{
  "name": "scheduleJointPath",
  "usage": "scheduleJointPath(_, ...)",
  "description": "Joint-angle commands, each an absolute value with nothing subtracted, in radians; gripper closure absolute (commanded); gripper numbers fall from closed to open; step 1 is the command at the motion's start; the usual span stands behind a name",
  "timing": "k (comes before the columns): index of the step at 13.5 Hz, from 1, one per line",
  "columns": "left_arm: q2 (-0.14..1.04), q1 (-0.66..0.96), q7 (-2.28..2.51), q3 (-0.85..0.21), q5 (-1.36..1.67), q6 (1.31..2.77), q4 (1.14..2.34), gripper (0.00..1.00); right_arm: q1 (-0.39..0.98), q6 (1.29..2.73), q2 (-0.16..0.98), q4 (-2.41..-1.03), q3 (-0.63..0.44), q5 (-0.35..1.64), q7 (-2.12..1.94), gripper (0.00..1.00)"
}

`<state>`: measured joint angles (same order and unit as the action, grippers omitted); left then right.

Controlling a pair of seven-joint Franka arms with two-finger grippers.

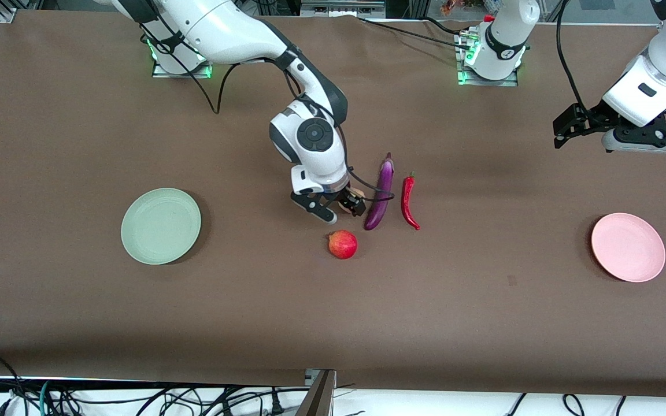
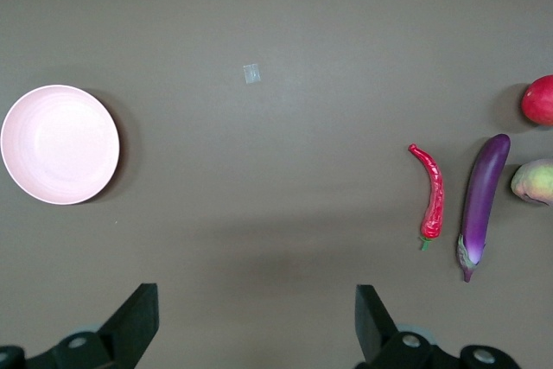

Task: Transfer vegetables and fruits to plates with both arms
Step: 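Reach the right gripper to the pale green peach and grasp it, then lift the peach with the right gripper while the left gripper reaches out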

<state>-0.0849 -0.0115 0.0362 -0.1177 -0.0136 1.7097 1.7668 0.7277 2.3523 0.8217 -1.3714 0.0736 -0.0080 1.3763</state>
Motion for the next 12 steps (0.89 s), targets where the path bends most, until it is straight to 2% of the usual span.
scheduleJointPath(1,-0.072,-0.008,0.026,-0.115,-0.002,1.687,1.736,0.0,0.755,2.347,0.847,-1.339,0.06,-0.031,1.419,0.01)
scheduleJointPath(9,-0.072,-0.008,0.026,-0.115,-0.002,1.687,1.736,0.0,0.801,2.41,0.896,-1.341,0.048,-0.071,1.509,0.02)
scheduleJointPath(12,-0.072,-0.008,0.026,-0.115,-0.002,1.687,1.736,0.0,0.792,2.402,0.881,-1.341,0.035,-0.071,1.485,0.49)
